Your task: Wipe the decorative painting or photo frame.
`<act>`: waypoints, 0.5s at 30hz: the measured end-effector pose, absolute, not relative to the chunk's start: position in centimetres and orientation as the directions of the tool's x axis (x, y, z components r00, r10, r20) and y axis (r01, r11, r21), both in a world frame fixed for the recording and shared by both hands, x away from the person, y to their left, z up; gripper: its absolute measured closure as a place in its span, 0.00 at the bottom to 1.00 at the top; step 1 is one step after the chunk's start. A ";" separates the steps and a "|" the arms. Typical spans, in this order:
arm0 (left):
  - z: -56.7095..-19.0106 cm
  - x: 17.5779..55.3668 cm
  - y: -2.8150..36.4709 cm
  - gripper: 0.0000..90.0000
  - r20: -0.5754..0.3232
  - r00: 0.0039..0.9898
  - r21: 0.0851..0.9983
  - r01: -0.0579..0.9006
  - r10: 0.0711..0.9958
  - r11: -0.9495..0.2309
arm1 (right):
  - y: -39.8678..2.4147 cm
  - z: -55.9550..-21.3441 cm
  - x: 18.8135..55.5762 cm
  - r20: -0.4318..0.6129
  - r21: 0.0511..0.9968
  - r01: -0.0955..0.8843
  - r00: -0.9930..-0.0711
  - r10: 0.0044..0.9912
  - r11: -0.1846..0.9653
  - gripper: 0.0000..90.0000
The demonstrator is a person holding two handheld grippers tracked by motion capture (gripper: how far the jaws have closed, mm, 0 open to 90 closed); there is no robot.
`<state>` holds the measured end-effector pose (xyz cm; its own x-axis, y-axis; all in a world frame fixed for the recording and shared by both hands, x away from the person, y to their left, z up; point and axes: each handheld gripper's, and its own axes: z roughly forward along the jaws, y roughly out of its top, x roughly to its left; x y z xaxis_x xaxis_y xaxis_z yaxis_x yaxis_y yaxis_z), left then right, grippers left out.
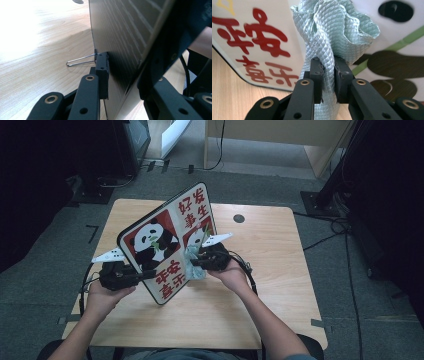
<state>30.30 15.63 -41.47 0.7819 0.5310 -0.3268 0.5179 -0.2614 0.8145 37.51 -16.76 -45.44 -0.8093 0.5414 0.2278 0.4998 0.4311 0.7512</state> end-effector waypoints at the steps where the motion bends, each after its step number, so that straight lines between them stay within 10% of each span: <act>1: -41.5 30.3 15.6 0.82 -0.327 0.782 0.815 0.518 0.531 -0.261 | -16.8 -45.5 37.5 0.228 0.748 0.501 -0.810 0.540 0.435 0.89; 15: -41.5 30.4 15.7 0.81 -0.331 0.783 0.816 0.518 0.527 -0.257 | -17.1 -46.1 37.4 0.251 0.718 0.534 -0.797 0.549 0.447 0.90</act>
